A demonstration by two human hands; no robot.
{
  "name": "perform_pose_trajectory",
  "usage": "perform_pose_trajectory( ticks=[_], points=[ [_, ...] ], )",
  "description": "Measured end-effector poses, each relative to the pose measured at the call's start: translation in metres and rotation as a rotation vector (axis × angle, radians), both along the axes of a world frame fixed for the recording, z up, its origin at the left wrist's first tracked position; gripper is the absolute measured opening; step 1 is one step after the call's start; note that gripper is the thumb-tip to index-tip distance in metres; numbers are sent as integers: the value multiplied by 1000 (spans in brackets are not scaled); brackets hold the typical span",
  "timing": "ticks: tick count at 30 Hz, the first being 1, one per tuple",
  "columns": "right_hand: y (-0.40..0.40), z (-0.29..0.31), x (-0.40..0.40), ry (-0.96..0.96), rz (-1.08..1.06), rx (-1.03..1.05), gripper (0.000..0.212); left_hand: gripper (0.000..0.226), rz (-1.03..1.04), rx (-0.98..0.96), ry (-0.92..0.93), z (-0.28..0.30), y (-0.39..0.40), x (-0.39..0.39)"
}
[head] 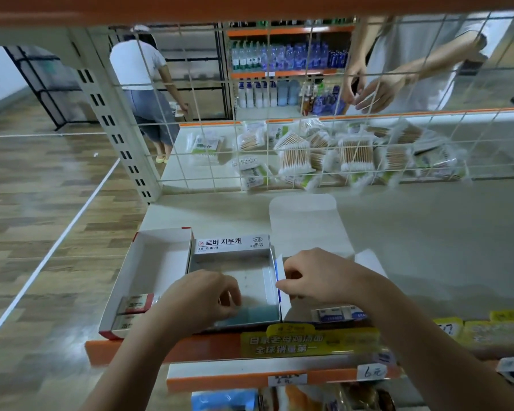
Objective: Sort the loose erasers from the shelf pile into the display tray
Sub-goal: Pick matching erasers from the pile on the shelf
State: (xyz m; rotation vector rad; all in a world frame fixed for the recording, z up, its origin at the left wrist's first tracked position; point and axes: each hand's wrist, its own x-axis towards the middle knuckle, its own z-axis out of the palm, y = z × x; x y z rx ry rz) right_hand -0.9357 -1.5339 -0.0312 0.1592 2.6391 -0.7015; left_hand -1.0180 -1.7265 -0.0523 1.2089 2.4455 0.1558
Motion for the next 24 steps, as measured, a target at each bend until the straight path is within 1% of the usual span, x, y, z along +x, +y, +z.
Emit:
perform_pose_trajectory(
  ticks=[4,6,9,11,13,16,20,24],
  points=[
    [6,6,-1,19,11,-28,38,22,-22,-10,-6,9,8,0],
    [15,14,0,77,2,-33,34,24,1,17,30,21,19,-3],
    [35,25,6,229,-47,-31,23,22,37,144,135,45,47,-5],
    [53,30,11,326,-87,-4,24,25,24,250,215,59,75,-2],
    [76,34,19,381,-118,68,31,29,-25,333,304,68,109,5],
    [116,35,38,432,-200,200,37,34,-132,377,390,78,166,25],
    [179,31,80,470,-338,335,41,39,-293,358,412,81,243,60],
    [241,30,134,417,-482,426,42,42,-393,319,389,72,321,97]
  ],
)
